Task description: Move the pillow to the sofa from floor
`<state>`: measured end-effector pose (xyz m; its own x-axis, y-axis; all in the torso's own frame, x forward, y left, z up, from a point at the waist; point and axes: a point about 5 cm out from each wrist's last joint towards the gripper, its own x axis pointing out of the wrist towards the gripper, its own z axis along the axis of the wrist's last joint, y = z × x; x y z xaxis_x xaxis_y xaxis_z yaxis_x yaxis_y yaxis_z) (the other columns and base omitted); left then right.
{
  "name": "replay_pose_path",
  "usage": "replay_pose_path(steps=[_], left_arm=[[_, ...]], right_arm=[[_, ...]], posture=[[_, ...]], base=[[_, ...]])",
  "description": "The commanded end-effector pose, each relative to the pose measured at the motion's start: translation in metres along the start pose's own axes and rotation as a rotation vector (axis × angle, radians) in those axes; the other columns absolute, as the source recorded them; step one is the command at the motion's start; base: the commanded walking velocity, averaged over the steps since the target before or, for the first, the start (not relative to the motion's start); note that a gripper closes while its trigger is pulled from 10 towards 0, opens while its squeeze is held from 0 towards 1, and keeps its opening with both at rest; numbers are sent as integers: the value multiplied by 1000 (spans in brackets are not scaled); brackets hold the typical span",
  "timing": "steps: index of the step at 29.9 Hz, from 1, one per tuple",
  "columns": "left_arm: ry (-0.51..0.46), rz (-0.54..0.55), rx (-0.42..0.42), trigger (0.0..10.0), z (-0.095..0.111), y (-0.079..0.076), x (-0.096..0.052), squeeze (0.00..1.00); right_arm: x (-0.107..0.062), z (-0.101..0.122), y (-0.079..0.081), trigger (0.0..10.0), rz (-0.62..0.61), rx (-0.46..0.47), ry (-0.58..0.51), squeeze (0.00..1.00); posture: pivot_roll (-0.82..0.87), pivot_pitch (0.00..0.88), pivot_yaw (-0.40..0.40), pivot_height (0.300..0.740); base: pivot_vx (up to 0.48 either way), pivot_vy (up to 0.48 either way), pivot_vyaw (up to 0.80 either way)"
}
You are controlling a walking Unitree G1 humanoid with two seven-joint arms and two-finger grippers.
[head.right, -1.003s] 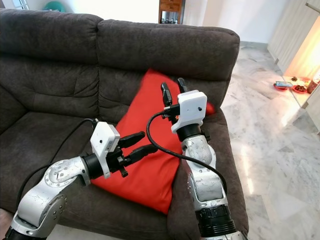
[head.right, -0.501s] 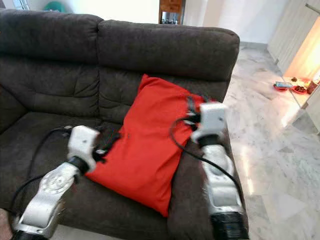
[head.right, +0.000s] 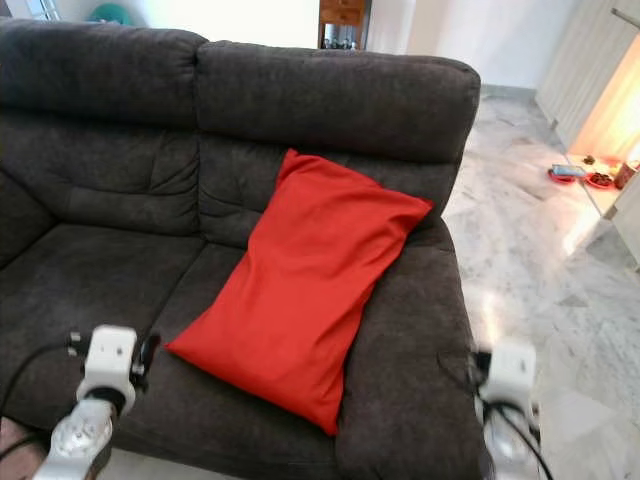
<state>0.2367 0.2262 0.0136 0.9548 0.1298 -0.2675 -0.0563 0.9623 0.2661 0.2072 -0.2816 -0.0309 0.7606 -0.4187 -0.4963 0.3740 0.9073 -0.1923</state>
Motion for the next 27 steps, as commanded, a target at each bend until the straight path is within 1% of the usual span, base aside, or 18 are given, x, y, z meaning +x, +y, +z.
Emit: replay_pose_path(steps=[1,3,4,5,7,8,10,13,16,17,19,20,21,24,27], left_arm=[[-8,12,-27,10000,-3,0,1,0],[4,39,-35,10000,-8,5,1,0],[32,47,-47,10000,-14,10,1,0],[45,44,-56,10000,-17,11,2,0],[114,13,-33,10000,-31,8,-1,0],[114,13,-33,10000,-31,8,-1,0],[172,-7,-40,10000,-44,5,-6,0],[241,7,-52,10000,-57,7,-10,0],[284,0,-55,10000,-63,6,-11,0],[284,0,-55,10000,-63,6,-11,0],[349,-32,-63,10000,-72,2,-14,0],[349,-32,-63,10000,-72,2,-14,0],[408,-54,-68,10000,-81,-1,-19,0],[462,-57,-61,10000,-89,-2,-25,0],[484,-52,-67,10000,-93,-1,-28,0]], right_arm=[[-5,-18,-3,10000,4,-26,79,0],[-16,-46,3,10000,55,-44,193,0],[-27,-67,9,10000,96,-68,277,0],[-31,-73,11,10000,105,-77,301,0],[-41,-88,14,10000,103,-84,354,0],[-41,-88,14,10000,103,-84,354,0],[-44,-92,15,10000,80,-29,368,0],[-46,-94,17,10000,85,-17,368,0],[-47,-95,18,10000,89,-19,373,0],[-47,-95,18,10000,89,-19,373,0],[-47,-96,17,10000,94,-35,378,0],[-47,-96,17,10000,94,-35,378,0],[-46,-95,15,10000,89,-34,382,0],[-45,-94,14,10000,89,-27,386,0],[-44,-93,16,10000,97,-22,385,0]], posture=[[124,0,-56,740],[130,0,-53,740],[139,0,-53,740],[141,0,-53,740],[145,0,-46,740],[145,0,-46,740],[133,0,-40,740],[115,0,-33,740],[121,0,-35,740],[121,0,-35,740],[126,0,-34,740],[126,0,-34,740],[119,0,-32,740],[111,0,-28,740],[111,0,-27,740]], base=[[0,0,0],[0,0,0],[0,0,0],[0,0,0],[0,0,0],[0,0,0],[0,0,0],[0,0,0],[0,0,0],[0,0,0],[0,0,0],[0,0,0],[0,0,0],[0,0,0],[0,0,0]])
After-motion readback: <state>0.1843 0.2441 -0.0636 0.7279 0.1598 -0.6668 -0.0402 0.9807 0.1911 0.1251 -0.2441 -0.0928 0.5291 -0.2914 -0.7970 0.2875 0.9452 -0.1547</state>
